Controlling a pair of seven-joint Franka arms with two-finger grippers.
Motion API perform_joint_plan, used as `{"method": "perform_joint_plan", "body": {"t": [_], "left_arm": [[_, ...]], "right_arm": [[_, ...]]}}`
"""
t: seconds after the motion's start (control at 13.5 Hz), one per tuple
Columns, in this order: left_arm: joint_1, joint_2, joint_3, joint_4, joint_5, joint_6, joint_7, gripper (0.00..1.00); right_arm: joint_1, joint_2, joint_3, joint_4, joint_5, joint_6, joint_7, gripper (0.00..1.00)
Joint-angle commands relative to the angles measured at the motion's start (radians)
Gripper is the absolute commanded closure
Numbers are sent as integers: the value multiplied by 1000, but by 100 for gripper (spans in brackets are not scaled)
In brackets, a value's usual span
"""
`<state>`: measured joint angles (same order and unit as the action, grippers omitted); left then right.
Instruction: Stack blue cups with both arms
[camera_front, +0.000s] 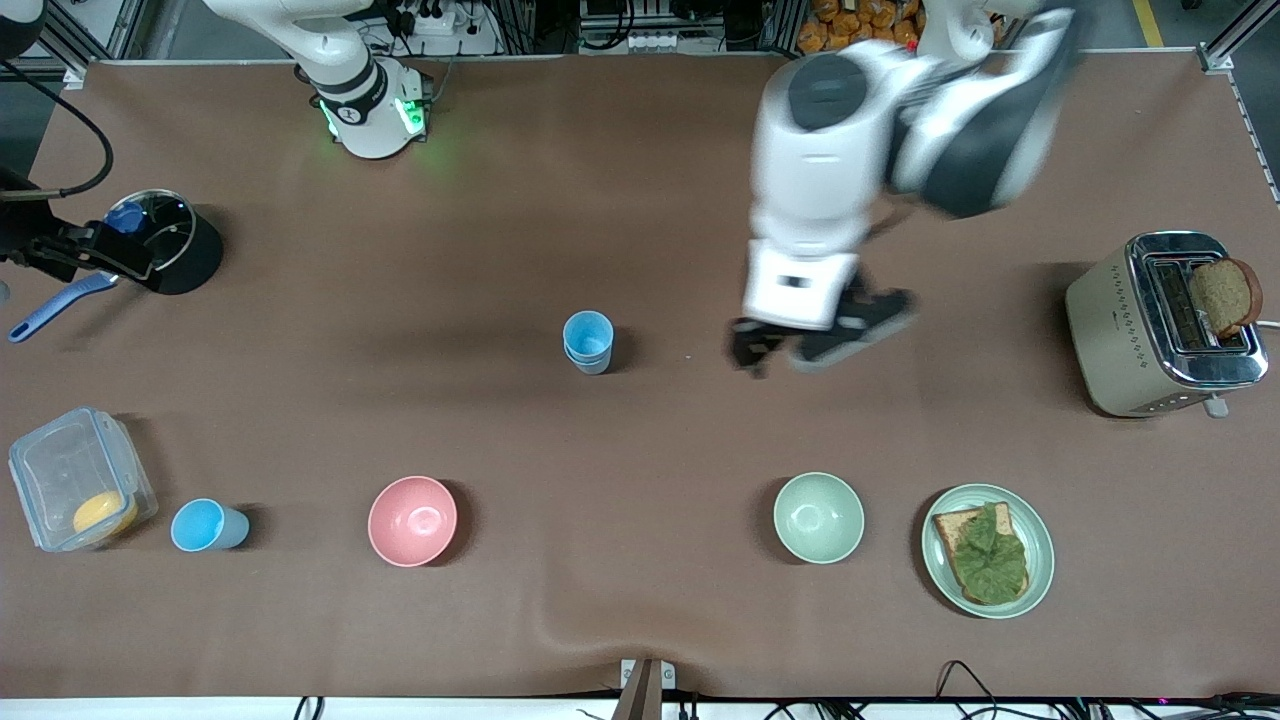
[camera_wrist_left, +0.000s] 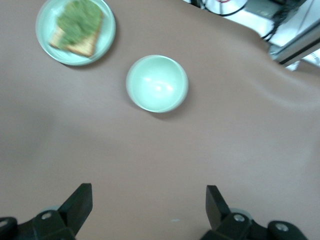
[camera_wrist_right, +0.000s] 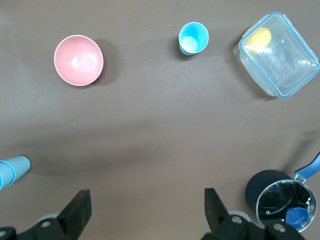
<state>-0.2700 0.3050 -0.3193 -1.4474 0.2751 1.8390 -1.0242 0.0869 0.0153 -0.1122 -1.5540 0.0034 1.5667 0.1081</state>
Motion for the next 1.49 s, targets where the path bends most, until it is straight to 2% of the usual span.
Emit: {"method": "perform_joint_plan", "body": {"t": [0.0,0.3,0.52,0.97,1.19,1.41], "left_arm": [[170,-117,-17,-39,-77,-108,366,0],[378,-193,-17,-38,-218,-158,735,0],[451,-213,-9,-36,-254,-188,903,0],[454,-248,5,-39,-237,-216,923,0],[307,-291,178,-50,-250,-256,928,0],[243,-288,239,-54,-251,-259,935,0]], "right_arm": [[-4,-8,6,-6,-13,6,-7,0],[-4,-8,6,-6,-13,3,-7,0],[-4,-8,6,-8,-11,1,-5,0],[-3,-8,6,-8,-13,-1,-5,0],[-3,-8,6,-8,-11,-1,-4,0],[-3,-8,6,-8,-11,-2,-4,0]]}}
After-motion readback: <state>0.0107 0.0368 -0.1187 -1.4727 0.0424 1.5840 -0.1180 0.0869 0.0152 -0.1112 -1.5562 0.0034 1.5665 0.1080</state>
